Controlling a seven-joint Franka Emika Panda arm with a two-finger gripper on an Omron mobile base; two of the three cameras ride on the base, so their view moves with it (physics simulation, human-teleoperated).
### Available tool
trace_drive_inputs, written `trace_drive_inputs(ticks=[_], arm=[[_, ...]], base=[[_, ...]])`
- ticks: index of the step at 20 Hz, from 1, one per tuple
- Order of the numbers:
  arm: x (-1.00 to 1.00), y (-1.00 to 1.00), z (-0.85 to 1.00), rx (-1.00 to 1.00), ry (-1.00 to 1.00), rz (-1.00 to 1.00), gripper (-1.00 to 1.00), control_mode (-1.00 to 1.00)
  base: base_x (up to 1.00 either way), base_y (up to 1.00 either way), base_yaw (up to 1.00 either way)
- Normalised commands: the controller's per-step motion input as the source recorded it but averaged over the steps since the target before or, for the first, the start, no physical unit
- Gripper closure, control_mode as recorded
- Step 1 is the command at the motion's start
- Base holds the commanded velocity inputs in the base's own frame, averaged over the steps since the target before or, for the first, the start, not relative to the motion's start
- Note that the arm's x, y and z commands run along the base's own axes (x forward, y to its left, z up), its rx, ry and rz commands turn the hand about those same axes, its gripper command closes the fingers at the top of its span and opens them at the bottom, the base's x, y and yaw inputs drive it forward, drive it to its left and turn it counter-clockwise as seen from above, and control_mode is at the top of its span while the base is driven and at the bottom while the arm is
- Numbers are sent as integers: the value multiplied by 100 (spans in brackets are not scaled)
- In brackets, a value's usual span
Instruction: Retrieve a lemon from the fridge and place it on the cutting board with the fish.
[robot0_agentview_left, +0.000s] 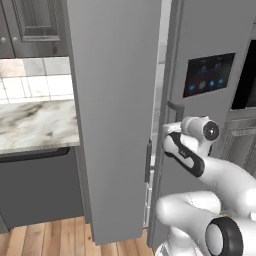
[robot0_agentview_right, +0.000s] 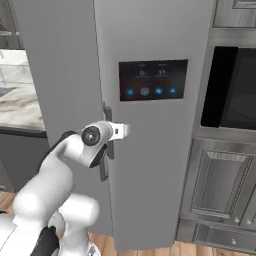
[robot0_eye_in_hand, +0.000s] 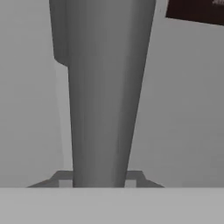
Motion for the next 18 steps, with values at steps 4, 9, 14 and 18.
trace_drive_inputs(ticks=[4,9,14,18], arm=[[-100,-97,73,9,20,0,100,-100],[-100,-100,61,13,32,0,100,-100],[-100,-100,42,16,28,0,100,-100],[-100,-100,13,34,4,0,100,-100]], base=[[0,0,0],[0,0,0],[0,0,0],[0,0,0]])
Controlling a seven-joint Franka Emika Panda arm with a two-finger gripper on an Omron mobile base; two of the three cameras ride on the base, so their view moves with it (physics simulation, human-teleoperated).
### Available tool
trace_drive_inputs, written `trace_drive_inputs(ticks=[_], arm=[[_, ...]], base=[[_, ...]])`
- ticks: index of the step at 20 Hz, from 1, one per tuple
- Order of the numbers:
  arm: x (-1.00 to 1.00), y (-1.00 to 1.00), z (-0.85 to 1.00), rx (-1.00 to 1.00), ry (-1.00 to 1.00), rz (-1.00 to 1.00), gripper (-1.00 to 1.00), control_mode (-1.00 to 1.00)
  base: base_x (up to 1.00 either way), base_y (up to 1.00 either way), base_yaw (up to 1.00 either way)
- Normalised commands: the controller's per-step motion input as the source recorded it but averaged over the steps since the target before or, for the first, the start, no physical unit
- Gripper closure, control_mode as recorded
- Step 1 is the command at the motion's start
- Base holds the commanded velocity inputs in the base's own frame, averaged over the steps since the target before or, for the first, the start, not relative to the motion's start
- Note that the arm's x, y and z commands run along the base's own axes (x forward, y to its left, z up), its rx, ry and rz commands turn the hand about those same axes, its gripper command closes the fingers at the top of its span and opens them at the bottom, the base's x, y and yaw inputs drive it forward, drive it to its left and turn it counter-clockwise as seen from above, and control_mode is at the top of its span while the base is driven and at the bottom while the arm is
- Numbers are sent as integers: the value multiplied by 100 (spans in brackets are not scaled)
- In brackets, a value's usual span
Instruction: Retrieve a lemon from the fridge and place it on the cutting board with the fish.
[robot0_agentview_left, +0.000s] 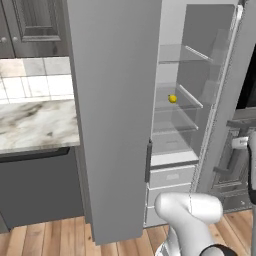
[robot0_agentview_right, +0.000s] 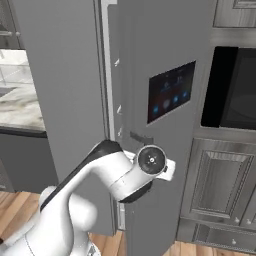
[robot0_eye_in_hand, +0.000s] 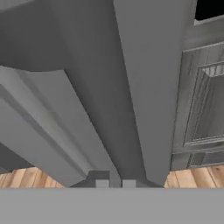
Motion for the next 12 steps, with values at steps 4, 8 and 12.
trace_drive_inputs(ticks=[4,8,12], arm=[[-100,-96,7,32,0,0,100,-100],[-59,-2,10,0,-5,0,100,-100],[-60,6,37,-8,-6,-3,100,-100]], base=[[0,0,0],[0,0,0],[0,0,0]])
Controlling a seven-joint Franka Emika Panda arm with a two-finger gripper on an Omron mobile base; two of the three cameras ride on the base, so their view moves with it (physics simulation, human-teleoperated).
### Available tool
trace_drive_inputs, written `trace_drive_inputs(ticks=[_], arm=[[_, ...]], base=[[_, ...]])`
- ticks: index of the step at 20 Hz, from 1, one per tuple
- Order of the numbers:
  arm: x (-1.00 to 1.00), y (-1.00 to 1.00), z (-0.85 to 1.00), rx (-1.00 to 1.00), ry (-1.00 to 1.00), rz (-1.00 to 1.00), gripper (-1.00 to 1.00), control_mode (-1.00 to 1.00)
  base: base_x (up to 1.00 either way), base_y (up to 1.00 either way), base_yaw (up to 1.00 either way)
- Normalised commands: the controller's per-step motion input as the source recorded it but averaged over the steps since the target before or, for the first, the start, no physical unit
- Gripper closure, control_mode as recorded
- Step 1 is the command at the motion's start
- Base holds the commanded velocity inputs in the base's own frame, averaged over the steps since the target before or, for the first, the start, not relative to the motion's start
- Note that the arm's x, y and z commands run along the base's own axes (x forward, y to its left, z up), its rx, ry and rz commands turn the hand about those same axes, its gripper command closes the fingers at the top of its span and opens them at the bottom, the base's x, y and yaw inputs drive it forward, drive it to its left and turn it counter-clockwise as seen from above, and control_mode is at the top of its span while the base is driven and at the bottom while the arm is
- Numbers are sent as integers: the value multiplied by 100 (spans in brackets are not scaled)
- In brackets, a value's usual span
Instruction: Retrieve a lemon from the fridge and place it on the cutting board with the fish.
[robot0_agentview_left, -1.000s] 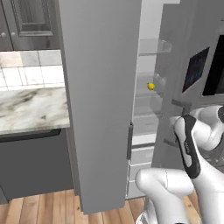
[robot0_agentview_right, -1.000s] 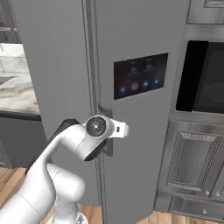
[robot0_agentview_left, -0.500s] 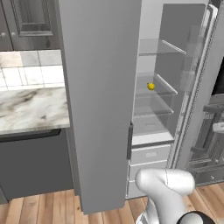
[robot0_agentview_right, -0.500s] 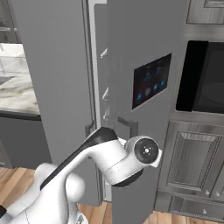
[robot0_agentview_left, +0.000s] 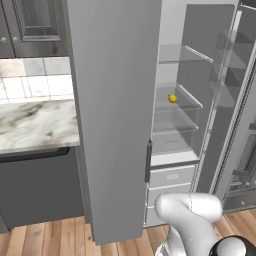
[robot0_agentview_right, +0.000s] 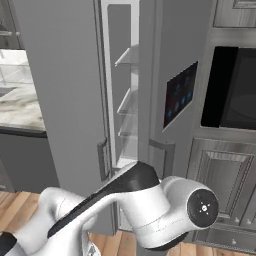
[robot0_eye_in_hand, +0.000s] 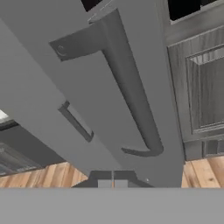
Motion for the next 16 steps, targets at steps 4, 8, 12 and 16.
trace_drive_inputs(ticks=[4,8,12,16], arm=[[-64,53,63,-27,-2,-8,-100,-100],[-48,94,81,-43,0,-11,-100,-100],[-4,100,27,-43,17,-6,-100,-100],[17,100,-12,-43,39,-6,-100,-100]], base=[[0,0,0],[0,0,0],[0,0,0],[0,0,0]])
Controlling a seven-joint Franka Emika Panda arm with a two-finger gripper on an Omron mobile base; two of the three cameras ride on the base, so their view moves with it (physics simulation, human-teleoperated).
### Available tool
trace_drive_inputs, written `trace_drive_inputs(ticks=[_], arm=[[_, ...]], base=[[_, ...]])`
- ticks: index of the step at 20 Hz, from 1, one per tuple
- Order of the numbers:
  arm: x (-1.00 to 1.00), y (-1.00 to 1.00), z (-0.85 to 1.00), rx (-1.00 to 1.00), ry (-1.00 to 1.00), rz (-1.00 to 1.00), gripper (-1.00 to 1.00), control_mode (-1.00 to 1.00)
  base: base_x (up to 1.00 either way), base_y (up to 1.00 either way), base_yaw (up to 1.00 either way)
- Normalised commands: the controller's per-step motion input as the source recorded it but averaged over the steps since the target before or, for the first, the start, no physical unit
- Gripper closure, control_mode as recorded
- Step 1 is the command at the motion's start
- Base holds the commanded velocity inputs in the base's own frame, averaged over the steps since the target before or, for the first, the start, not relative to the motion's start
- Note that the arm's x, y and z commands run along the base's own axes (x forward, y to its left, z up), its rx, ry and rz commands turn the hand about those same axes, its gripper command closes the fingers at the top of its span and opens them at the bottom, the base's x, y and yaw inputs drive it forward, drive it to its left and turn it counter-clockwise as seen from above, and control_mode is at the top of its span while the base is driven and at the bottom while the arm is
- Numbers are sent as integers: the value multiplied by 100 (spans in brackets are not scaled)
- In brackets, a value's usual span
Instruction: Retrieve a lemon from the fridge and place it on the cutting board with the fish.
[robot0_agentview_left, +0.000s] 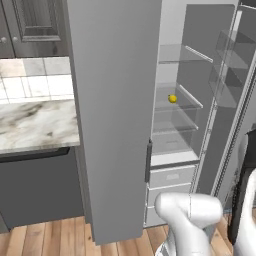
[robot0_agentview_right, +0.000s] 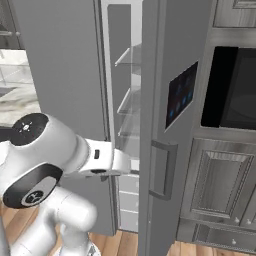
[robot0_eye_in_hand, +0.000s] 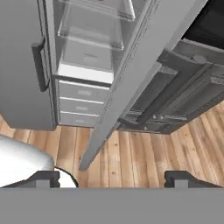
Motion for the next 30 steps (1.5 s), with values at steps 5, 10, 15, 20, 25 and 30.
trace_drive_inputs(ticks=[5,10,15,20,25,30], arm=[[41,94,-35,-46,48,-3,-100,-100],[55,40,-51,-35,25,0,-100,-100],[87,-1,-60,-10,34,0,-100,-100],[99,-38,-47,-6,38,3,-100,-100],[73,-65,-27,0,4,12,-100,-100],[54,-66,-39,-3,13,1,-100,-100]], base=[[0,0,0],[0,0,0],[0,0,0],[0,0,0],[0,0,0],[0,0,0]])
